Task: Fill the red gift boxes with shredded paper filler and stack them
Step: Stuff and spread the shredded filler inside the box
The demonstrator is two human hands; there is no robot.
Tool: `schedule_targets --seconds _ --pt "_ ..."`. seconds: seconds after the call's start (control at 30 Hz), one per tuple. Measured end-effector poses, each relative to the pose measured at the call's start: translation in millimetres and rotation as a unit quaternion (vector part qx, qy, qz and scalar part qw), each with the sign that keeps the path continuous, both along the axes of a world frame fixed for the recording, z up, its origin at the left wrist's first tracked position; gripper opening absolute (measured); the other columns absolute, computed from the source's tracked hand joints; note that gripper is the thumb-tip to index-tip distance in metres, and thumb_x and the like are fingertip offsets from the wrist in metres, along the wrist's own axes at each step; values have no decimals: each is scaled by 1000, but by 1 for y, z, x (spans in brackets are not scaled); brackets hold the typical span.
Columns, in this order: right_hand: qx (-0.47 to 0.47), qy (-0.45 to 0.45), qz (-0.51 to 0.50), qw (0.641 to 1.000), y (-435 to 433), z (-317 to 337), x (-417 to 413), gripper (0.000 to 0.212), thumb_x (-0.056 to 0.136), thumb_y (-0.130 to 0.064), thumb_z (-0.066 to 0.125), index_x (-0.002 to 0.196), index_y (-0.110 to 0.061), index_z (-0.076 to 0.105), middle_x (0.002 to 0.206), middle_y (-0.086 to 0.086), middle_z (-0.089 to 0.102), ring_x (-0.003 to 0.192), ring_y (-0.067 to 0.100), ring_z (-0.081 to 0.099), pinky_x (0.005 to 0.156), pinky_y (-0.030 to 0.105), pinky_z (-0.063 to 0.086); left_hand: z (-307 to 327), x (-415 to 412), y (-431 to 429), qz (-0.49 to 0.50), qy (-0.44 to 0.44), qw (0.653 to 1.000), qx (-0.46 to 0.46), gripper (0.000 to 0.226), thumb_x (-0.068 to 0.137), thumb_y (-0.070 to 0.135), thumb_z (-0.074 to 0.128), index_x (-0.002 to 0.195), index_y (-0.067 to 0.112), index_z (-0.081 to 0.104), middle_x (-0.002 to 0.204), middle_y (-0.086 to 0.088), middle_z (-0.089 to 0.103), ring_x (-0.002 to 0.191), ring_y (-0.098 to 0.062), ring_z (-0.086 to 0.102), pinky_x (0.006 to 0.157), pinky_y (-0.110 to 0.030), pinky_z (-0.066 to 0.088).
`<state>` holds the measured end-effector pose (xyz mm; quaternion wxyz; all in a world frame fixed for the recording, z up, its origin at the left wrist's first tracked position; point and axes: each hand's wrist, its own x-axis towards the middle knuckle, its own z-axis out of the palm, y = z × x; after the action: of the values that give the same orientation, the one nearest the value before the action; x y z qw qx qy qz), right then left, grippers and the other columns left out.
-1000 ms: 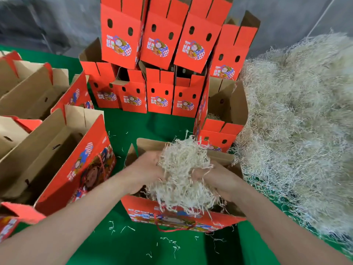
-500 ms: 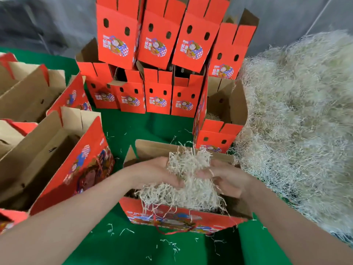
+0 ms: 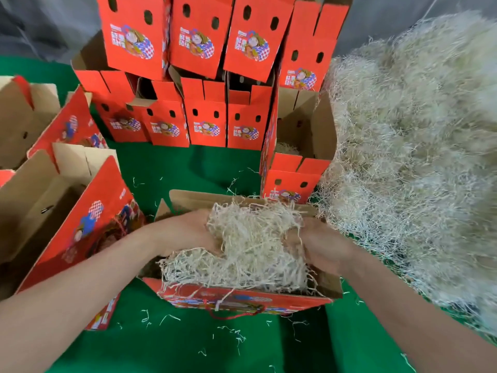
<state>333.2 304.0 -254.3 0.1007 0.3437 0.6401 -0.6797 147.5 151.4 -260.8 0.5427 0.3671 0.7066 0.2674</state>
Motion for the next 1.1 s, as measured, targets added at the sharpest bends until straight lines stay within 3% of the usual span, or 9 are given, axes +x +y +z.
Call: schedule_targets --seconds 0.07,0.1,0.13,0.27,0.4,0.63,0.8,0.97,1.1 --pt "23 -23 34 999 -4 -7 -8 14 84 2 53 98 0 56 111 20 50 75 10 56 71 23 48 -6 5 8 -54 24 998 -11 38 76 -10 57 89 26 63 76 19 69 74 2 64 73 -12 47" --pt "65 -41 58 995 -2 -10 -8 6 85 -2 53 90 -2 56 81 -8 44 77 13 55 79 29 50 -10 4 10 -59 47 997 -16 30 76 -8 55 86 18 64 67 14 65 63 -4 60 63 -15 45" --pt "109 -63 70 990 0 -12 -6 4 88 -5 52 87 -4 56 83 8 59 79 13 56 83 30 48 -13 -2 10 -46 80 995 -29 19 75 -5 56 83 11 62 59 10 57 54 -9 51 54 -19 40" --pt "220 -126 93 963 11 -20 2 11 91 -10 41 88 -11 52 80 3 51 70 12 46 71 26 40 -25 -18 9 -109 214 966 -91 13 77 15 62 75 9 51 59 2 45 48 -12 39 47 -26 29" --pt "312 -150 191 919 5 -33 -19 29 94 -16 38 110 0 55 118 15 51 86 24 61 75 29 50 -43 2 30 -271 216 929 -128 13 86 20 57 78 9 54 65 1 46 52 -13 39 48 -25 32" --pt "368 -258 368 814 8 -65 -61 30 92 -5 43 64 -17 41 65 0 41 54 12 38 55 24 39 -86 -4 68 -375 257 858 -239 29 95 16 37 108 0 58 106 -12 57 98 -27 58 86 -38 46" --pt "362 -320 474 736 8 -80 -72 28 97 -7 35 114 1 57 114 15 57 80 20 43 80 29 43 -106 -15 62 -346 256 863 -264 19 89 5 41 100 2 57 73 -4 47 57 -15 39 51 -28 30" --pt "445 -250 549 662 -1 -61 -73 19 90 1 45 96 0 63 67 4 49 50 15 36 46 28 34 -94 -24 44 -364 346 835 -224 29 86 31 62 66 13 51 60 4 47 47 -10 42 41 -22 33" --pt "460 -184 540 681 -7 -51 -71 21 82 9 47 66 -4 53 56 3 46 51 17 45 48 29 42 -82 -24 38 -376 372 827 -189 31 88 36 60 68 13 53 58 6 48 45 -9 43 38 -21 34"
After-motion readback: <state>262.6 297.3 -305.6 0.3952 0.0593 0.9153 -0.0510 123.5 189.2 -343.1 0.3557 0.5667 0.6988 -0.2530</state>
